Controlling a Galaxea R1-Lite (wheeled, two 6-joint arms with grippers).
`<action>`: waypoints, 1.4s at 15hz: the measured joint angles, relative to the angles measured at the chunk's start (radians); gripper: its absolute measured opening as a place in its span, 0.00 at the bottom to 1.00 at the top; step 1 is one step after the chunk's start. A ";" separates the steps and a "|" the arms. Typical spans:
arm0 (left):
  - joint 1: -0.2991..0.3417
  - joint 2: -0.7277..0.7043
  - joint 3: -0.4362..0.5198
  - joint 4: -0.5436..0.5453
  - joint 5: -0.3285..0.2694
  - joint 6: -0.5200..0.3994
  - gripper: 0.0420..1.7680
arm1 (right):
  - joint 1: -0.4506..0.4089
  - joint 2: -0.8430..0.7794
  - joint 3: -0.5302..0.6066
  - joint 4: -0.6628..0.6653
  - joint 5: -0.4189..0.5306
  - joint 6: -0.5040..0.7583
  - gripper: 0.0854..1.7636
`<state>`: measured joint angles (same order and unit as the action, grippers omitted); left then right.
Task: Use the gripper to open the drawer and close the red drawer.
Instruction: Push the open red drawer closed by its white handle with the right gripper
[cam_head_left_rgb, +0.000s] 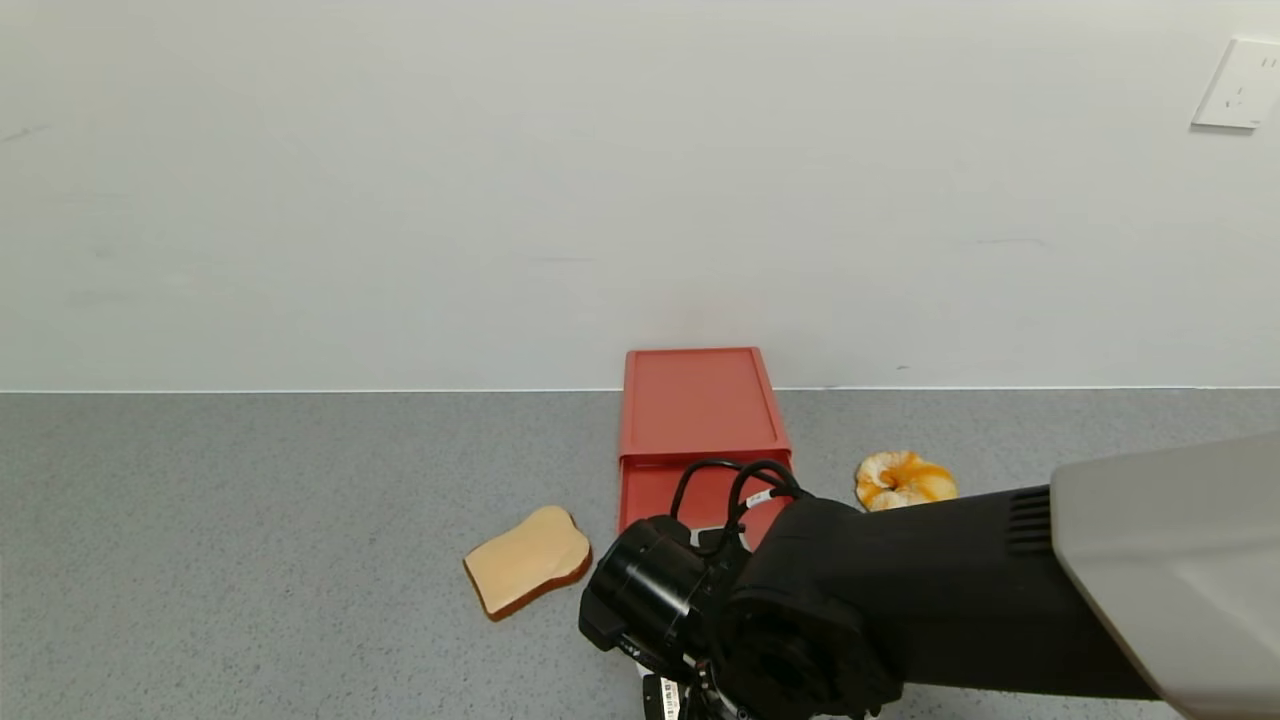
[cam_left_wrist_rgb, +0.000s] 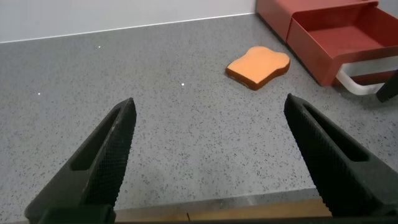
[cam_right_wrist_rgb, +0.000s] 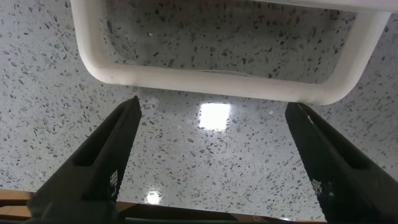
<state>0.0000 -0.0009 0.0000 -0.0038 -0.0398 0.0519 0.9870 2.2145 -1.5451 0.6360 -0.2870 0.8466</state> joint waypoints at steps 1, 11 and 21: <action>0.000 0.000 0.000 0.000 0.000 0.000 0.97 | 0.000 0.001 0.000 -0.001 0.000 0.001 0.97; 0.000 0.000 0.000 0.000 0.000 0.000 0.97 | -0.022 0.015 -0.014 -0.060 0.002 -0.005 0.97; 0.000 0.000 0.000 0.001 0.001 -0.014 0.97 | -0.077 0.042 -0.083 -0.066 -0.003 -0.059 0.97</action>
<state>0.0000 -0.0009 0.0000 -0.0028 -0.0385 0.0374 0.9096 2.2566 -1.6285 0.5696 -0.2896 0.7879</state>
